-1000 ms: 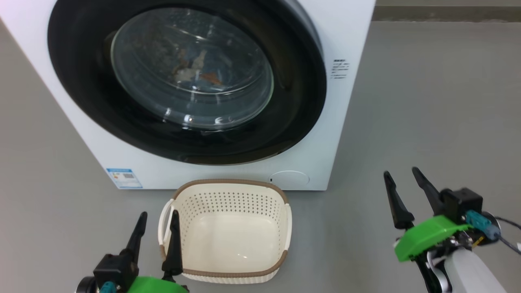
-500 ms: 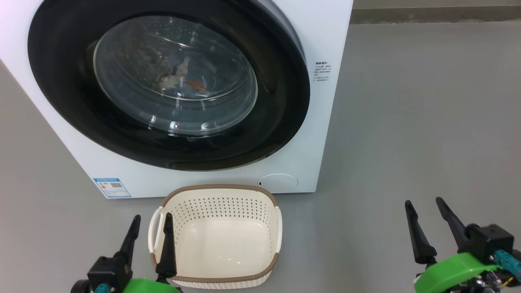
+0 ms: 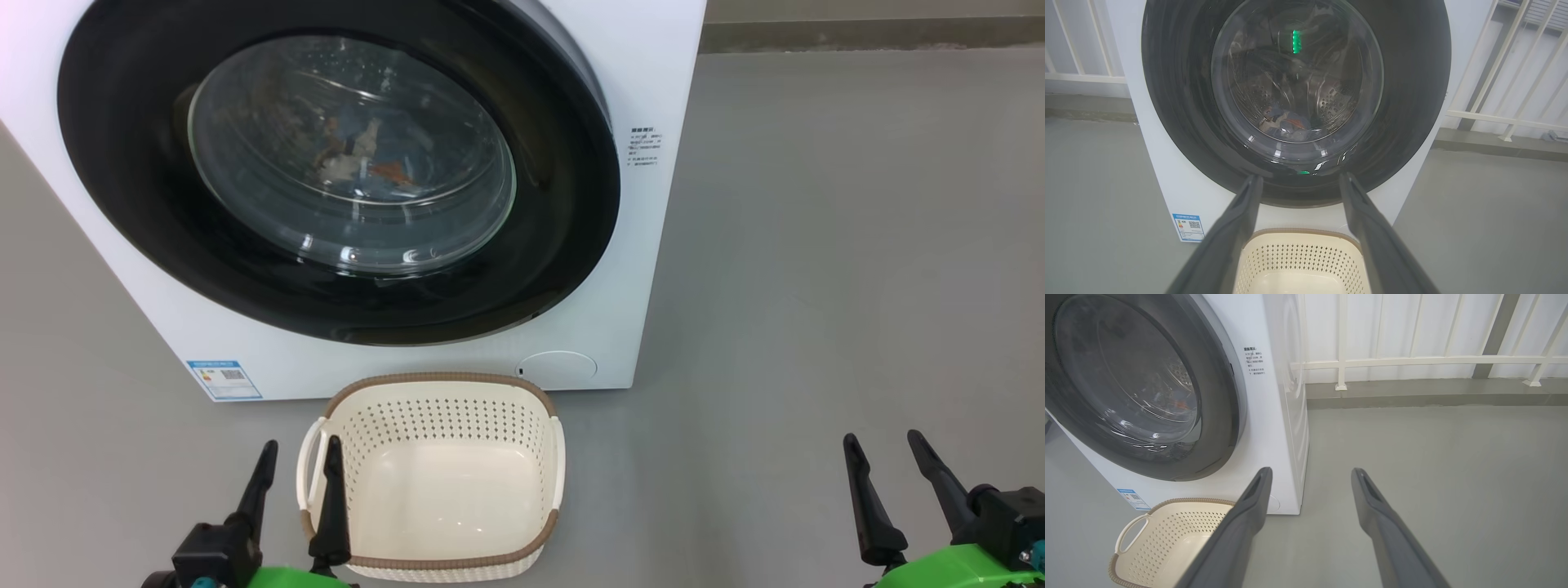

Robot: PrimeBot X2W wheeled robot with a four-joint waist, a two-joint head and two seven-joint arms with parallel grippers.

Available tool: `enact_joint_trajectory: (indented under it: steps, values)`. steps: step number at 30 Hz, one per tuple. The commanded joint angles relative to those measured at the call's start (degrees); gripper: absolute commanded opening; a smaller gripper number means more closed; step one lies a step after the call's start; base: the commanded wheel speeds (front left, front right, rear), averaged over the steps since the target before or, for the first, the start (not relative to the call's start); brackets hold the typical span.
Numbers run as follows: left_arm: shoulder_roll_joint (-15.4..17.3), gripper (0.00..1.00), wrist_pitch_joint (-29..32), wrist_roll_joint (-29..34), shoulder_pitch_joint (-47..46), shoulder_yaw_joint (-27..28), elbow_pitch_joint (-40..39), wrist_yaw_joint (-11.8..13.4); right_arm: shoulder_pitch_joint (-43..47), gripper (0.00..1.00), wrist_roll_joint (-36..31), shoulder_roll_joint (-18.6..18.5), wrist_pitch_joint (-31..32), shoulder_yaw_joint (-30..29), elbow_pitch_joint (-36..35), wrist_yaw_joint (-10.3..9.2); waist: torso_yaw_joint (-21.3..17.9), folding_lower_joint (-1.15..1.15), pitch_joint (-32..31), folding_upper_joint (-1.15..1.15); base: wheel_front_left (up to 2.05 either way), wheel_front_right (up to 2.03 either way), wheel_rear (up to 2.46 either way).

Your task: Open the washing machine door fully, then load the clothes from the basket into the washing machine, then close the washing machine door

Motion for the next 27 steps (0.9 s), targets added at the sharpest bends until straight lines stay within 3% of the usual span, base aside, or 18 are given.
enact_joint_trajectory:
  steps: [1,27]
  values:
    - [0.9,1.00,-0.4,0.0,-0.8,1.8,-1.7,0.2,-0.8,1.00,-0.5,-0.7,0.2,0.7,-2.1,-0.15,-0.1,0.00,0.1,0.00,0.00,0.00,0.00]
    - [0.5,1.00,-0.4,0.0,-1.1,1.4,-0.9,0.4,0.0,1.00,0.2,-0.7,0.3,0.2,-2.0,-0.15,0.5,0.00,-0.4,0.00,0.00,0.00,0.00]
